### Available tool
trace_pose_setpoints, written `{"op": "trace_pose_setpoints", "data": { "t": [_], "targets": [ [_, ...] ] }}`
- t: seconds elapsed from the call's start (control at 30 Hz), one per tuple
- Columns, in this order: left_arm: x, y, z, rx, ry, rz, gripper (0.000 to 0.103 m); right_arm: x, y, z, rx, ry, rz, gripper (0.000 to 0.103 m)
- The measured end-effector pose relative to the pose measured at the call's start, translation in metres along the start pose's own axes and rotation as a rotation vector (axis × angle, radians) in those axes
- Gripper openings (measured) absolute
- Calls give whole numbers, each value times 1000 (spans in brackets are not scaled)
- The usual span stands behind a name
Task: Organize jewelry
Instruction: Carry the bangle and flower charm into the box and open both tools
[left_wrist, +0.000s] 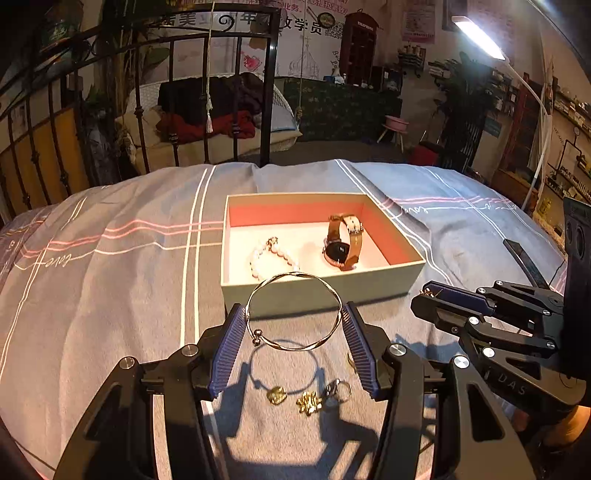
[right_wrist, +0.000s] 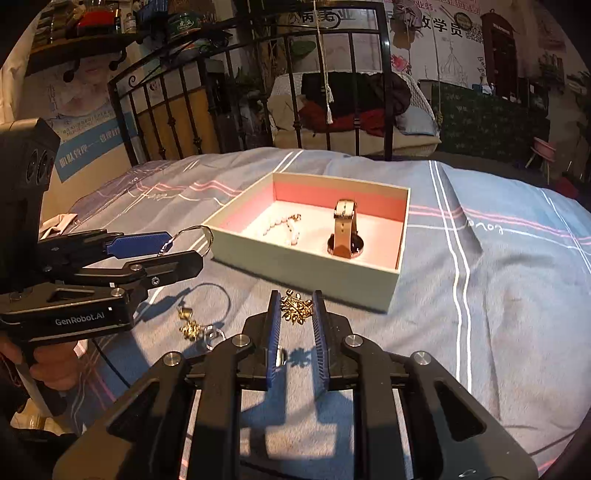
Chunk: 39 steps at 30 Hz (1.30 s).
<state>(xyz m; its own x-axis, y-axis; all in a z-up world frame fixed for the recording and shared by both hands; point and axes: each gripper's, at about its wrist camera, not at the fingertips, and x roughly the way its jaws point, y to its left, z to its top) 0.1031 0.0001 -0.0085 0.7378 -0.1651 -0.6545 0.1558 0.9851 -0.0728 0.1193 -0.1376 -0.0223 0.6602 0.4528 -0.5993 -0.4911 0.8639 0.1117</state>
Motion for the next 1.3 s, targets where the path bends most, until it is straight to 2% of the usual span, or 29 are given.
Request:
{"op": "trace_pose_setpoints", "data": {
  "t": [0.23,0.37,0.57,0.8,1.03,1.3],
  "targets": [
    [30,-6,41,43,3,35,53,30,-17,40,6,9,-35,18],
    [55,-7,55,43,45,39,53,51,-27,50,21,44,-50,18],
    [88,0,72,-12,124,18,53,74,-50,71,58,73,-114,18],
    [118,7,72,-25,211,41,53,114,-58,78,22,170,-128,18],
    [133,9,67,-8,248,65,53,134,-64,70,81,213,-85,18],
    [135,10,66,11,242,84,53,138,-58,68,49,215,-107,18]
  ]
}}
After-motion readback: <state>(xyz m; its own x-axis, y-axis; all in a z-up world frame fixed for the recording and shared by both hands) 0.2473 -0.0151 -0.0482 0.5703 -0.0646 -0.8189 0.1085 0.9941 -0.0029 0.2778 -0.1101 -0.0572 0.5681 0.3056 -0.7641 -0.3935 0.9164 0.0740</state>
